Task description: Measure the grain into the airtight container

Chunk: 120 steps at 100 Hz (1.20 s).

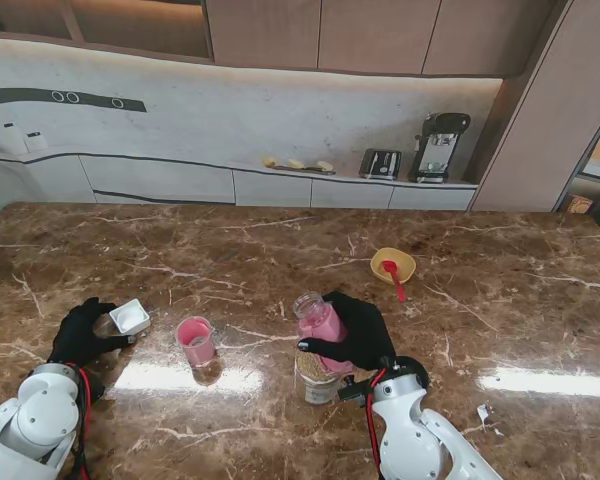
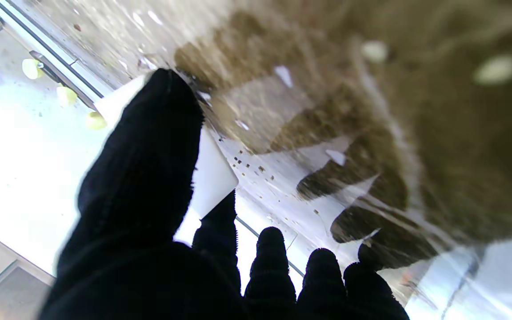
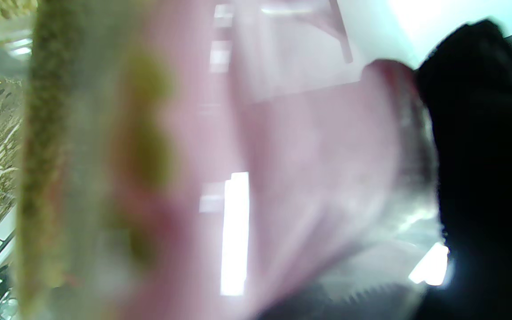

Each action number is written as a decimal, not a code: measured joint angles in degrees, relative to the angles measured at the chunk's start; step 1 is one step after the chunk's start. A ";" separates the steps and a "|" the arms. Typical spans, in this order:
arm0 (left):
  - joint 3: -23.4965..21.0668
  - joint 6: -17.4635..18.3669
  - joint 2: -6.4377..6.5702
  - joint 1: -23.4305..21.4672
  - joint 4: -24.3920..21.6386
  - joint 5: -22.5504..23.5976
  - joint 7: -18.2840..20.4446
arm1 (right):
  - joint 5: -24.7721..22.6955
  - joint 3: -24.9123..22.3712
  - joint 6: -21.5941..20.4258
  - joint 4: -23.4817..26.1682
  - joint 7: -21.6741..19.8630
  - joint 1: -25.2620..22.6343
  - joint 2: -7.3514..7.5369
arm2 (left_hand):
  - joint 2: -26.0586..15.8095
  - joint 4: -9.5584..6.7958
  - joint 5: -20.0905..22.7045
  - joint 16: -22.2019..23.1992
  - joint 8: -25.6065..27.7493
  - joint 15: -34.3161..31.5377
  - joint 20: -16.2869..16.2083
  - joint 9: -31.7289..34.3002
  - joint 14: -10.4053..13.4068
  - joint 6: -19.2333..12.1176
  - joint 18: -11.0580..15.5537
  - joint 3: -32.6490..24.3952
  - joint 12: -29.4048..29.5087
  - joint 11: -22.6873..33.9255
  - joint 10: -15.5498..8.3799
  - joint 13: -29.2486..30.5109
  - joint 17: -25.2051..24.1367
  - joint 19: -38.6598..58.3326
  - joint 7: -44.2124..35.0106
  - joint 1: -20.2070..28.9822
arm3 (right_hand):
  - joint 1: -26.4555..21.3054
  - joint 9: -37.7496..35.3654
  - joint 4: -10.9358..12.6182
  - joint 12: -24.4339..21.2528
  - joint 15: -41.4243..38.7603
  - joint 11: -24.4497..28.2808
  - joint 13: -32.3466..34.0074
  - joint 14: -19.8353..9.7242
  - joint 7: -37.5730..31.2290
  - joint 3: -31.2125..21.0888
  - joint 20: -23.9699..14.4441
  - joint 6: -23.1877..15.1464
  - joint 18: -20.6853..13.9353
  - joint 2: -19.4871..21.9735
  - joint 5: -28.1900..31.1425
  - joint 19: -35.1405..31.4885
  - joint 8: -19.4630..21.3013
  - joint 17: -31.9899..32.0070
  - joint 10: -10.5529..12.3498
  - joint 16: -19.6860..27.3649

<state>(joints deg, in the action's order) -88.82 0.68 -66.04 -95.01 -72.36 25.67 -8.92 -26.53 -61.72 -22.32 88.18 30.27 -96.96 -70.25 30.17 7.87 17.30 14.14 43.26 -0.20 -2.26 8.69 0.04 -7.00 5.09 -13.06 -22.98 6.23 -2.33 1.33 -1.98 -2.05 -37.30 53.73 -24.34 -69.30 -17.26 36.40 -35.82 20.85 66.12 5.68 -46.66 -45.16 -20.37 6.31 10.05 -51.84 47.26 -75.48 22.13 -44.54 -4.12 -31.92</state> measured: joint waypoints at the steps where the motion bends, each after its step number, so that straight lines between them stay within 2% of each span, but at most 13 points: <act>1: -0.11 0.01 0.00 -0.13 -0.14 0.06 0.06 | 0.00 -0.01 -0.02 0.00 0.00 -0.01 0.00 | 0.00 0.00 0.01 0.15 0.00 -0.02 -0.23 0.40 0.00 0.09 -0.19 0.00 0.00 0.20 0.00 0.00 0.13 0.06 0.00 0.00 | 0.00 0.00 0.00 0.00 0.00 0.00 0.00 0.00 0.00 0.00 0.00 0.00 0.00 0.00 0.00 0.00 0.00 0.00 0.00 0.00; 7: -0.94 0.03 0.02 -0.95 -1.11 0.45 0.46 | -0.03 -0.06 -0.16 0.02 0.02 -0.05 0.00 | 0.22 0.03 0.75 2.49 0.00 -0.61 -1.64 0.42 0.00 0.73 -1.84 0.55 0.00 2.18 0.03 0.00 0.58 0.78 0.00 0.01 | 0.00 0.00 0.00 0.00 0.00 0.00 0.00 0.00 0.00 0.00 0.00 0.00 0.00 0.00 0.00 0.00 0.00 0.00 0.00 0.00; 13: -1.75 0.03 0.08 -1.87 -2.23 0.96 0.81 | -0.05 -0.14 -0.26 0.04 0.08 -0.10 0.00 | 0.39 0.03 1.35 4.64 0.00 -1.23 -2.95 0.98 0.00 1.15 -4.60 1.10 0.00 3.90 0.07 0.01 0.72 1.27 0.00 0.01 | 0.00 0.00 0.00 0.00 0.00 0.00 0.00 0.00 0.00 0.00 0.00 0.00 0.00 0.00 0.00 0.00 0.00 0.00 0.00 0.00; 19: -2.48 0.03 0.20 -2.78 -3.38 2.10 1.01 | -0.06 -0.20 -0.33 0.05 0.13 -0.15 0.00 | 0.45 0.05 1.90 7.29 -0.01 -2.01 -4.33 1.63 0.00 1.51 -5.30 1.62 0.00 6.92 0.07 0.02 0.72 1.56 0.00 0.01 | 0.00 0.00 0.00 0.00 0.00 0.00 0.00 0.00 0.00 0.00 0.00 0.00 0.00 0.00 0.00 0.00 0.00 0.00 0.00 0.00; 31: -4.18 0.36 0.48 -4.75 -6.07 3.38 2.10 | -0.09 -0.30 -0.52 0.08 0.30 -0.25 0.00 | 0.50 0.06 2.49 10.80 -0.02 -3.24 -5.76 3.65 -0.04 2.33 -6.05 1.71 0.22 8.78 0.10 0.02 0.72 2.04 0.00 0.01 | 0.00 0.00 0.00 0.00 0.00 0.00 0.00 0.00 0.00 0.00 0.00 0.00 0.00 0.00 0.00 0.00 0.00 0.00 0.00 0.00; 56: -6.22 1.31 1.15 -7.89 -12.10 3.96 4.28 | -0.13 -0.38 -0.77 0.15 0.48 -0.36 -0.02 | 0.55 0.07 2.61 12.74 -0.04 -4.78 -7.18 6.72 -0.16 2.33 -6.19 1.75 0.79 10.09 0.12 1.51 0.70 2.26 0.00 0.01 | 0.00 0.00 0.00 0.00 0.00 0.00 0.00 0.00 0.00 0.00 0.00 0.00 0.00 0.00 0.00 0.00 0.00 0.00 0.00 0.00; 64: -6.57 1.46 1.34 -8.35 -13.36 4.80 5.22 | -0.13 -0.42 -0.80 0.24 0.49 -0.43 -0.02 | 0.55 0.07 2.62 13.36 -0.04 -5.42 -9.40 8.13 -0.25 2.33 -6.70 1.76 1.50 10.34 0.11 2.92 0.65 3.50 0.00 0.01 | 0.00 0.00 0.00 0.00 0.00 0.00 0.00 0.00 0.00 0.00 0.00 0.00 0.00 0.00 0.00 0.00 0.00 0.00 0.00 0.00; 76: -7.15 1.33 1.75 -8.72 -14.53 6.43 7.65 | -0.13 -0.50 -0.84 0.38 0.49 -0.56 -0.02 | 0.56 0.07 2.75 13.93 -0.04 -6.15 -11.42 9.99 -0.85 2.46 -7.16 1.76 1.61 10.34 0.07 4.12 0.37 4.45 0.00 0.01 | 0.00 0.00 0.00 0.00 0.00 0.00 0.00 0.00 0.00 0.00 0.00 0.00 0.00 0.01 0.00 0.00 0.00 0.00 0.00 0.00; 80: -7.43 1.24 1.90 -8.88 -14.89 7.10 8.36 | -0.13 -0.54 -0.88 0.43 0.49 -0.61 -0.02 | 1.65 0.09 4.10 13.98 -0.04 -6.19 -12.12 11.69 -1.34 3.07 -7.36 1.76 1.61 10.34 0.06 5.44 0.12 4.82 0.00 0.01 | 0.00 0.00 0.00 0.00 0.00 0.00 0.00 0.00 0.00 0.00 0.00 0.00 0.00 0.01 0.00 0.00 0.00 0.00 0.00 0.00; 107: -10.59 0.26 3.14 -11.63 -19.89 13.05 15.08 | -0.23 -1.00 -1.18 0.65 0.66 -0.87 -0.03 | 1.84 0.11 4.70 14.50 -0.03 -6.80 -13.79 14.09 -2.14 3.95 -8.33 1.75 1.62 10.75 1.97 7.01 0.07 4.95 0.00 -0.21 | 0.00 0.00 0.00 0.00 0.00 0.00 0.00 0.00 0.00 0.00 0.00 0.00 0.00 0.01 0.00 0.00 0.00 0.00 0.00 0.00; 116: -11.27 -0.32 3.61 -12.40 -21.28 13.30 16.00 | -0.23 -1.02 -1.31 0.67 0.67 -0.87 -0.03 | 2.17 0.12 5.29 14.61 0.45 -7.17 -15.34 16.02 -2.37 5.20 -8.49 1.02 1.46 10.81 2.30 8.37 0.02 5.50 0.00 -0.63 | 0.00 0.00 0.00 0.00 0.00 0.00 0.00 0.00 0.00 0.00 0.00 0.00 0.00 0.01 0.00 0.00 0.00 0.00 0.00 0.00; 120: -11.68 -0.67 3.76 -12.68 -21.92 13.36 16.89 | -0.23 -1.02 -1.34 0.68 0.67 -0.87 -0.03 | 2.88 0.37 5.50 14.65 1.01 -7.64 -17.03 17.41 -2.78 5.50 -8.96 -1.45 1.34 10.80 2.59 8.88 -0.16 5.90 0.00 -1.95 | 0.00 0.00 0.00 0.00 0.00 0.00 0.00 0.00 0.00 0.00 0.00 0.00 0.00 0.01 0.00 0.00 0.00 0.00 0.00 0.00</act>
<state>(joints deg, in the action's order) -100.50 0.01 -62.28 -107.69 -94.28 39.04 7.97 -26.76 -62.74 -23.67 88.86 30.94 -97.83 -70.28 33.05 8.24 22.80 28.79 44.27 -7.84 -19.29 26.10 -2.74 -1.50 -3.86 -14.51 -21.64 17.03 0.26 10.20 -2.15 3.85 -37.30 51.78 -24.34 -69.30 -17.26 36.40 -35.82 20.85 66.12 5.68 -46.66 -45.16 -20.37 6.31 10.05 -51.83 47.26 -75.49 22.13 -44.54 -4.12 -31.92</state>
